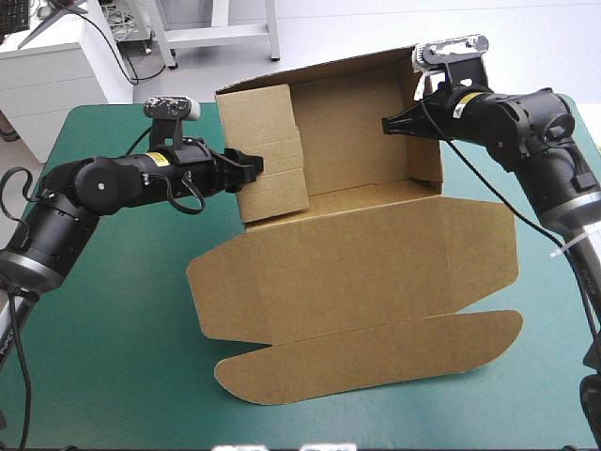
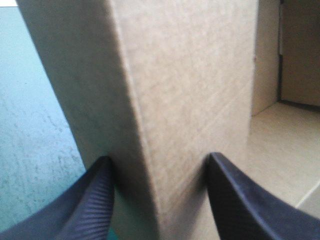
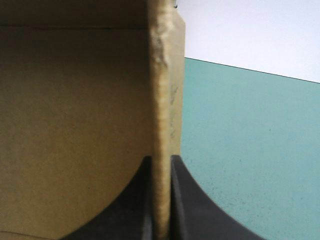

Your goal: Fold the box

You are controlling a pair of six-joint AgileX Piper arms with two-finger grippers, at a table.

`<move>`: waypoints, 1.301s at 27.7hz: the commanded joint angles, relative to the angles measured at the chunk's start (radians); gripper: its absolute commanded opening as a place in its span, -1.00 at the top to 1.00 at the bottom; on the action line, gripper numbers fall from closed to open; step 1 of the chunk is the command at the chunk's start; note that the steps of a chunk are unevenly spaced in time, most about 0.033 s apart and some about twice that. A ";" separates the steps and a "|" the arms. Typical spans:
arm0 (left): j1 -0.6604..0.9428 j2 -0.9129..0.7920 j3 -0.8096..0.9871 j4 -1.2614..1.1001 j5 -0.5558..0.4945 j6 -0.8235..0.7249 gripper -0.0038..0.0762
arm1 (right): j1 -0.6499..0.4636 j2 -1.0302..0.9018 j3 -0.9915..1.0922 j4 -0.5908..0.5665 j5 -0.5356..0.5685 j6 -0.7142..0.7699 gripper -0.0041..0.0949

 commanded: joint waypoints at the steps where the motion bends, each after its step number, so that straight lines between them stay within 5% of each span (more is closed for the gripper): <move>1: -0.056 -0.012 -0.044 0.046 -0.122 -0.116 0.32 | 0.002 -0.036 -0.029 0.045 -0.098 0.052 0.91; 4: -0.074 0.009 -0.044 0.048 -0.156 -0.141 0.79 | 0.002 -0.021 -0.029 0.106 -0.074 0.064 0.91; 6: -0.074 0.017 -0.044 0.038 -0.156 -0.141 0.92 | 0.002 -0.012 -0.029 0.144 -0.055 0.048 0.91; 17: -0.074 0.022 -0.044 0.058 -0.132 -0.141 0.92 | 0.002 0.007 -0.029 0.141 0.069 0.023 0.92; 28: -0.031 0.176 -0.083 0.135 0.147 -0.141 0.92 | 0.002 0.156 -0.029 0.163 0.335 -0.003 0.92; 36: -0.014 0.333 -0.180 0.124 0.256 -0.130 0.92 | 0.002 0.281 -0.029 0.215 0.375 -0.021 0.92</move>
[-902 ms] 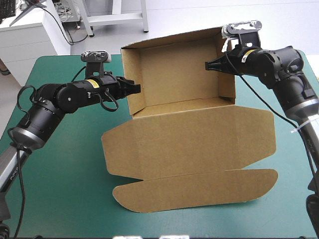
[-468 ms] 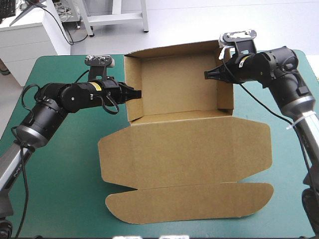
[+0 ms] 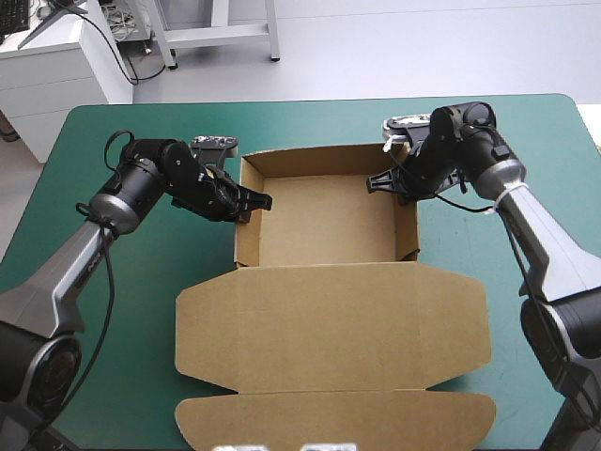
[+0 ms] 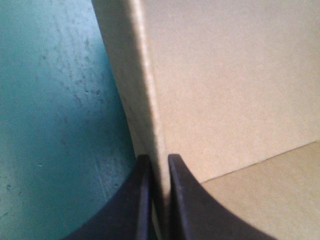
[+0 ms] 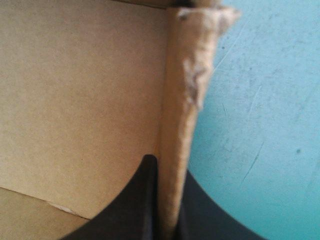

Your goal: Fold the box

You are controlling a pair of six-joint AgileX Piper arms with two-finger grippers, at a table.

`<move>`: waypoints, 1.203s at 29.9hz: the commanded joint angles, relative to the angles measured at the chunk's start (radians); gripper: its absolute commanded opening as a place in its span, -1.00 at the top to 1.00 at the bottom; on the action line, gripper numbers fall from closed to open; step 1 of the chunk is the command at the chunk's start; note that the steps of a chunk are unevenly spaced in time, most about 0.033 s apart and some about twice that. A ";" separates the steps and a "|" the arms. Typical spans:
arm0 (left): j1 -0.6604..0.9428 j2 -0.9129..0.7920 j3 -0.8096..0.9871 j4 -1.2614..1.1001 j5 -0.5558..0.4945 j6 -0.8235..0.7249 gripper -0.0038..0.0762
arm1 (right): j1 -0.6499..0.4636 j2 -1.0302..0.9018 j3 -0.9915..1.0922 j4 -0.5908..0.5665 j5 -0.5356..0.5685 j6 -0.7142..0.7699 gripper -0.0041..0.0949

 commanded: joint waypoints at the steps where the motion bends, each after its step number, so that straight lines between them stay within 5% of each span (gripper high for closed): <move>1: -0.013 0.015 -0.082 -0.104 -0.045 0.031 0.92 | 0.018 -0.006 -0.028 0.118 0.001 -0.038 0.92; 18: -0.001 0.132 -0.138 -0.104 0.067 0.053 0.83 | 0.018 0.076 -0.028 0.116 -0.003 -0.066 0.82; 21: 0.019 0.132 -0.165 -0.121 0.139 0.076 0.49 | 0.018 0.076 -0.031 0.114 0.000 -0.096 0.49; 25: 0.051 0.130 -0.219 -0.134 0.230 0.076 0.00 | 0.018 0.075 -0.032 0.113 0.031 -0.116 -0.27; 28: 0.058 0.106 -0.249 -0.143 0.240 0.076 -0.18 | 0.018 0.062 -0.034 0.111 0.029 -0.086 -0.68; 36: 0.058 0.019 -0.332 -0.123 0.240 0.076 -0.18 | 0.016 -0.036 -0.039 0.075 0.026 -0.084 -0.75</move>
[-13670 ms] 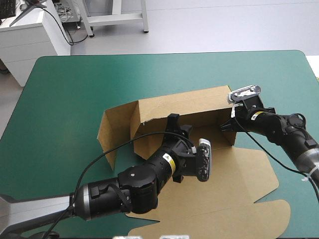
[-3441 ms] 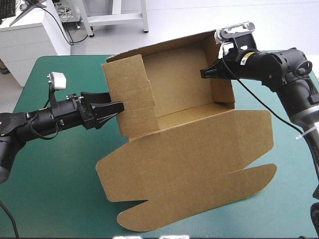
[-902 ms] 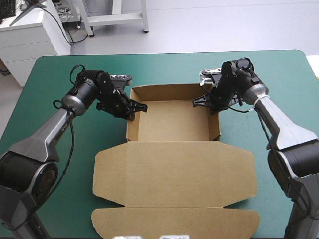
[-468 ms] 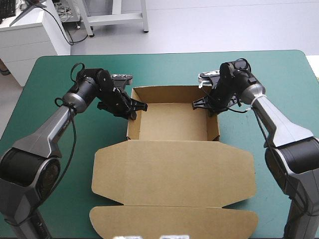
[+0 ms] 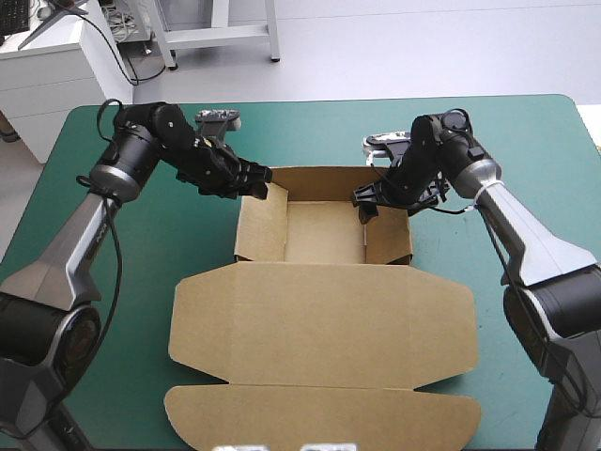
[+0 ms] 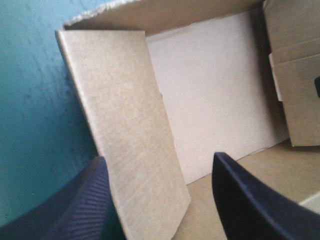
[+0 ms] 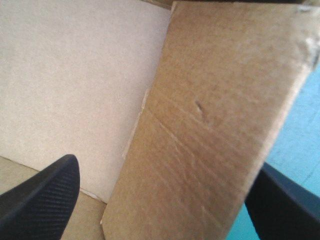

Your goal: Fold the box

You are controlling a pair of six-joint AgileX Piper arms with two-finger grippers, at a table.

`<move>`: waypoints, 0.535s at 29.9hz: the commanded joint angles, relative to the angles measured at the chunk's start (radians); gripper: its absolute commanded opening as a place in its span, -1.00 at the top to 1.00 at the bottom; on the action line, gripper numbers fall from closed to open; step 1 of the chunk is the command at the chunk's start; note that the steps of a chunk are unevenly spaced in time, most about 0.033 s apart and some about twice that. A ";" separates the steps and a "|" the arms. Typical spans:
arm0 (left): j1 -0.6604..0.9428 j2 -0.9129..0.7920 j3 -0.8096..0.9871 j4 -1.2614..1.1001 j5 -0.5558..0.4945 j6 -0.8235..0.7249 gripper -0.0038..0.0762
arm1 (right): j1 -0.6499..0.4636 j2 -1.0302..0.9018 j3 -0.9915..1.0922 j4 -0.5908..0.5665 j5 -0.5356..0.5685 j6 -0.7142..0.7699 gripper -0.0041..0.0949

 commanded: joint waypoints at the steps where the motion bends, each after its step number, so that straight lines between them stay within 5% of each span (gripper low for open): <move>1: 0.000 -0.104 -0.061 -0.041 0.060 0.000 -0.17 | -0.003 -0.127 -0.034 -0.010 0.019 -0.017 -0.75; 6: 0.000 -0.189 -0.066 -0.033 0.060 0.000 0.08 | -0.012 -0.234 -0.034 -0.019 0.014 -0.031 -0.73; 12: 0.000 -0.323 -0.062 0.007 0.060 0.059 0.93 | -0.012 -0.369 -0.034 -0.088 0.019 -0.031 -0.72; 16: 0.000 -0.429 -0.017 0.014 0.060 0.061 0.92 | -0.012 -0.426 -0.034 -0.094 0.019 -0.031 -0.72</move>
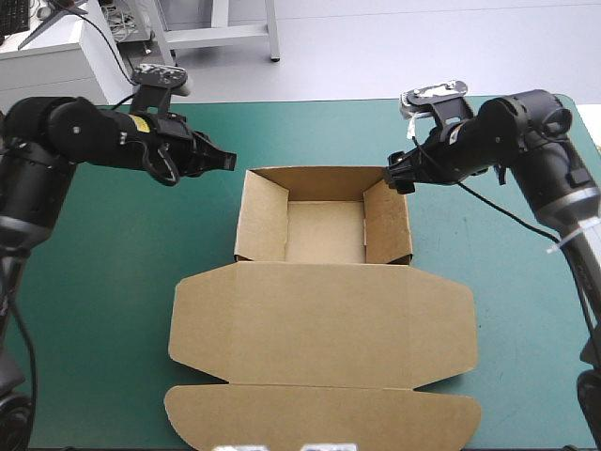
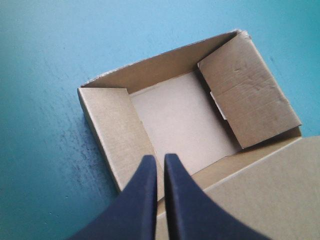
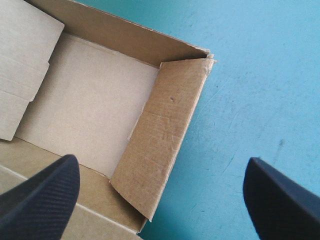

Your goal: Fold the box

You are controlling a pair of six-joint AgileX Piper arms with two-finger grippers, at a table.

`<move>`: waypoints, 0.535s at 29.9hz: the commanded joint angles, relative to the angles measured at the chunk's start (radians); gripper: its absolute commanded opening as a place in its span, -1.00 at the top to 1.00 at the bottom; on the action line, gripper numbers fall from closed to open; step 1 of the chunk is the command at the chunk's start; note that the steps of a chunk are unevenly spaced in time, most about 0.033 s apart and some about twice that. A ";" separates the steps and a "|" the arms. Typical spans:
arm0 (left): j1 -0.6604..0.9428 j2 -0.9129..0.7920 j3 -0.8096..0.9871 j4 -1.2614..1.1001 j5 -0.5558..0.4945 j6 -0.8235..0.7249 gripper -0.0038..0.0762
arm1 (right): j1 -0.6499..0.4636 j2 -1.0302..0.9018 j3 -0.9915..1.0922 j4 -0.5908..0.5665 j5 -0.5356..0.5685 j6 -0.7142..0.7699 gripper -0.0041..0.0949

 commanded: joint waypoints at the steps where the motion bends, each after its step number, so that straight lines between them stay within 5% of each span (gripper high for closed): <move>1: 0.000 -0.130 0.028 -0.012 0.046 0.008 0.92 | -0.005 -0.073 -0.029 -0.006 0.002 -0.011 -0.72; 16: 0.000 -0.477 0.686 0.170 0.023 0.032 0.92 | -0.005 0.023 -0.027 -0.006 0.001 0.014 -0.72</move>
